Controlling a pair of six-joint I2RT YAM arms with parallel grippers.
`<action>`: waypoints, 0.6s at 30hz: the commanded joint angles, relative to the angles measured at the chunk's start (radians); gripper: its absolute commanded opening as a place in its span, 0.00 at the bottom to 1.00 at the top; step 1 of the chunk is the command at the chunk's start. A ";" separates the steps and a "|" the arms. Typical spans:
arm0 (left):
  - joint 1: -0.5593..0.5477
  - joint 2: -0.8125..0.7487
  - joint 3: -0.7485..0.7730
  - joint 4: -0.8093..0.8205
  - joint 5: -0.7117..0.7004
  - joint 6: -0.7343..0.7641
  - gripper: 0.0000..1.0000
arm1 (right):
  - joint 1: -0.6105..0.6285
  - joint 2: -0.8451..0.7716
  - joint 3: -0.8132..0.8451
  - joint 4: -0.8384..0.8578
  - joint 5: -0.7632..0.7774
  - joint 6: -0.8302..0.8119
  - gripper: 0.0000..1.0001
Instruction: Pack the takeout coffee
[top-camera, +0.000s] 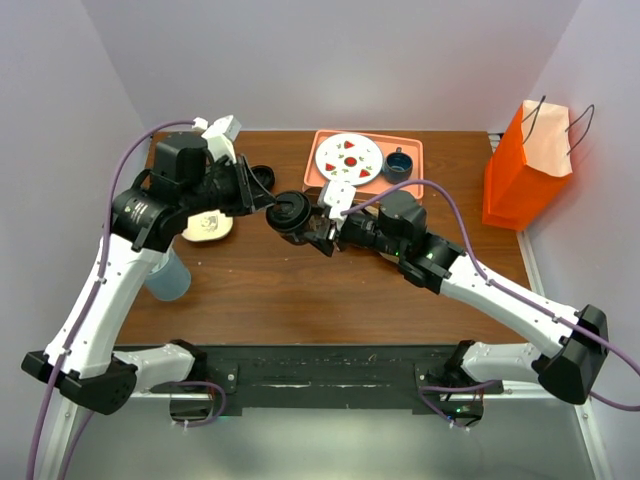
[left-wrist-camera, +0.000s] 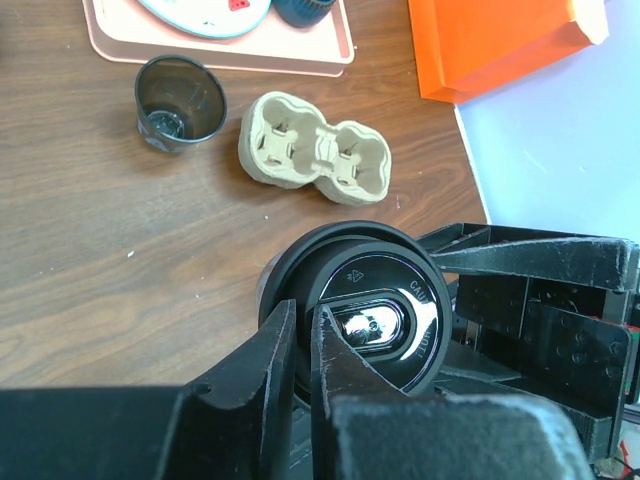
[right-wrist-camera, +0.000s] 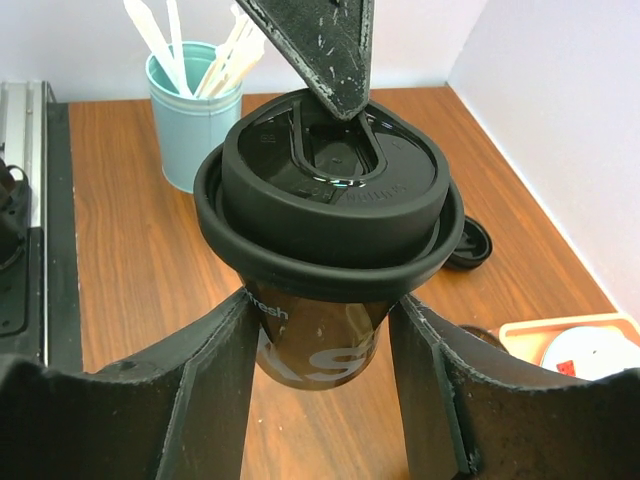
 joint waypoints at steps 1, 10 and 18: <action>-0.005 -0.015 -0.029 0.027 0.057 0.010 0.00 | 0.006 -0.023 -0.007 0.074 0.019 0.035 0.56; -0.005 -0.036 -0.059 -0.109 -0.233 -0.011 0.00 | 0.006 -0.023 0.116 -0.285 0.174 0.346 0.76; -0.005 -0.099 -0.252 -0.137 -0.552 -0.120 0.00 | 0.008 -0.167 0.081 -0.420 0.402 0.639 0.89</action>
